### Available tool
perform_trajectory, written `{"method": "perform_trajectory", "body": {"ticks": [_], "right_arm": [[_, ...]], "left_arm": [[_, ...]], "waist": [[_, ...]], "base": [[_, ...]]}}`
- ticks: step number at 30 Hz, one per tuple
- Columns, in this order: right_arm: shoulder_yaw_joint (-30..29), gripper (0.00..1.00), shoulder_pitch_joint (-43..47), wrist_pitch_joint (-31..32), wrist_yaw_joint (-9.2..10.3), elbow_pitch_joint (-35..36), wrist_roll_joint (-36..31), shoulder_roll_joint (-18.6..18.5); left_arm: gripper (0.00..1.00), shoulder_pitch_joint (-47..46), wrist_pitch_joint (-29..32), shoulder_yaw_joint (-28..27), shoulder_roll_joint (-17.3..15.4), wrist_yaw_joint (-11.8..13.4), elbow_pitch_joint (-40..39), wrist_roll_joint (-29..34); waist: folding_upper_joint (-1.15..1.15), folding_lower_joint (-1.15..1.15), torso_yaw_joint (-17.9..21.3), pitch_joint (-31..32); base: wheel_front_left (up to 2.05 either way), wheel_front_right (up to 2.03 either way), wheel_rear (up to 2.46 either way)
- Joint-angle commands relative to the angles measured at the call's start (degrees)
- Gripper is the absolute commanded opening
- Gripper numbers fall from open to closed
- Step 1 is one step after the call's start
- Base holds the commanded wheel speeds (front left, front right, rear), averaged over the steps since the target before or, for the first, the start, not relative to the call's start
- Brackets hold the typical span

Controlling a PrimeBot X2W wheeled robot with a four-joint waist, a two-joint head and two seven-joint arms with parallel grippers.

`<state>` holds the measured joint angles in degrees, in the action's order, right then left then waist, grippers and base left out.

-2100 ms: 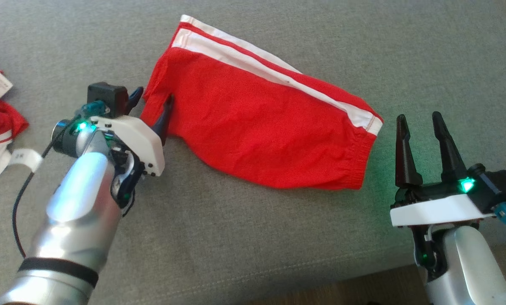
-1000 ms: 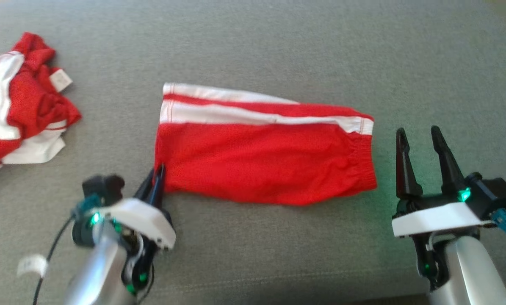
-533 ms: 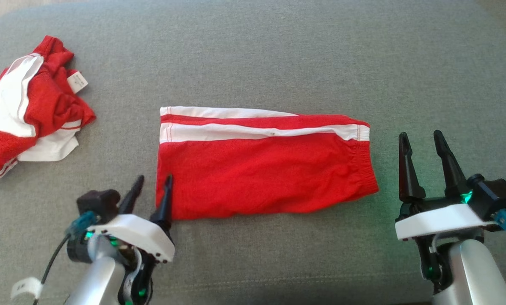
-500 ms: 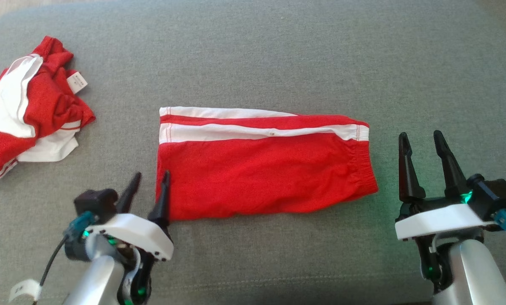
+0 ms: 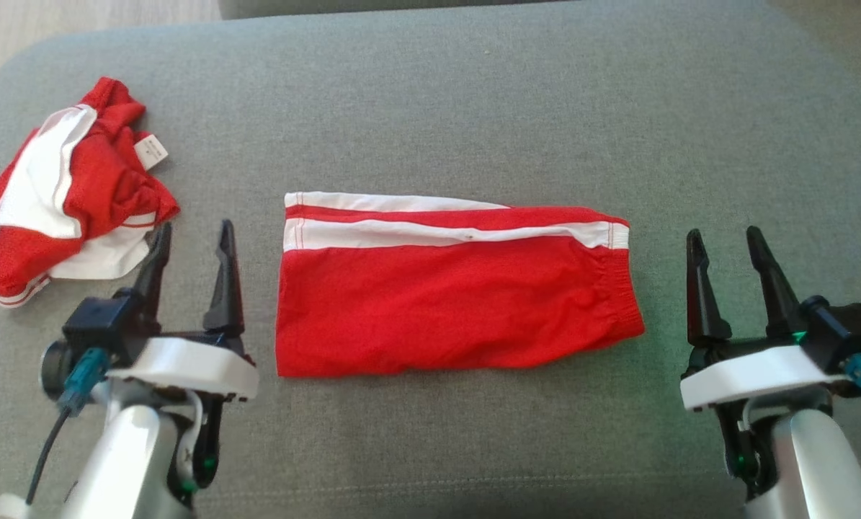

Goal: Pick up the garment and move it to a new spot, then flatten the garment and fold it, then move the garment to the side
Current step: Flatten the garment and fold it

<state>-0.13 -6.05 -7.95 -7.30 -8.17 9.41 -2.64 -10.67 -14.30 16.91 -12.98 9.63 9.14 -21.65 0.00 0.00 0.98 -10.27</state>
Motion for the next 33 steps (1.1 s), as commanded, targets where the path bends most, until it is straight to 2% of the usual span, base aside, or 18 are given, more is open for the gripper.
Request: {"method": "perform_trajectory", "body": {"ticks": [1,18,21,28,33], "right_arm": [[1.2,1.0,0.2,0.3,-0.19,1.7,-0.8,-0.2],[0.6,1.0,0.8,1.6,-0.19,1.8,-1.2,-0.2],[1.9,1.0,0.0,2.9,-0.19,1.2,-1.2,-0.2],[7.4,1.0,-2.5,7.1,-0.19,-3.7,-0.1,-0.2],[7.0,1.0,-4.8,7.8,-0.19,-9.0,0.6,-0.2]], "left_arm": [[1.0,-0.5,-0.7,-3.0,-1.8,0.2,-2.5,0.9],[1.0,0.8,-0.7,-2.6,-1.8,-1.2,-0.3,2.0],[1.0,0.2,-0.7,-2.1,-1.5,-1.6,0.1,1.7],[1.0,-1.7,-0.7,-1.2,-0.6,-2.6,0.4,2.0],[1.0,-2.5,-0.7,-1.0,0.0,-2.9,0.2,2.4]], "waist": [[0.0,0.0,-0.1,0.4],[0.0,0.0,-0.3,0.9],[0.0,0.0,-0.8,0.4],[0.0,0.0,-2.3,-1.5],[0.0,0.0,-3.2,-2.9]], "base": [[0.0,0.0,0.0],[0.0,0.0,0.0],[0.0,0.0,0.0],[0.0,0.0,0.0],[0.0,0.0,0.0]]}}
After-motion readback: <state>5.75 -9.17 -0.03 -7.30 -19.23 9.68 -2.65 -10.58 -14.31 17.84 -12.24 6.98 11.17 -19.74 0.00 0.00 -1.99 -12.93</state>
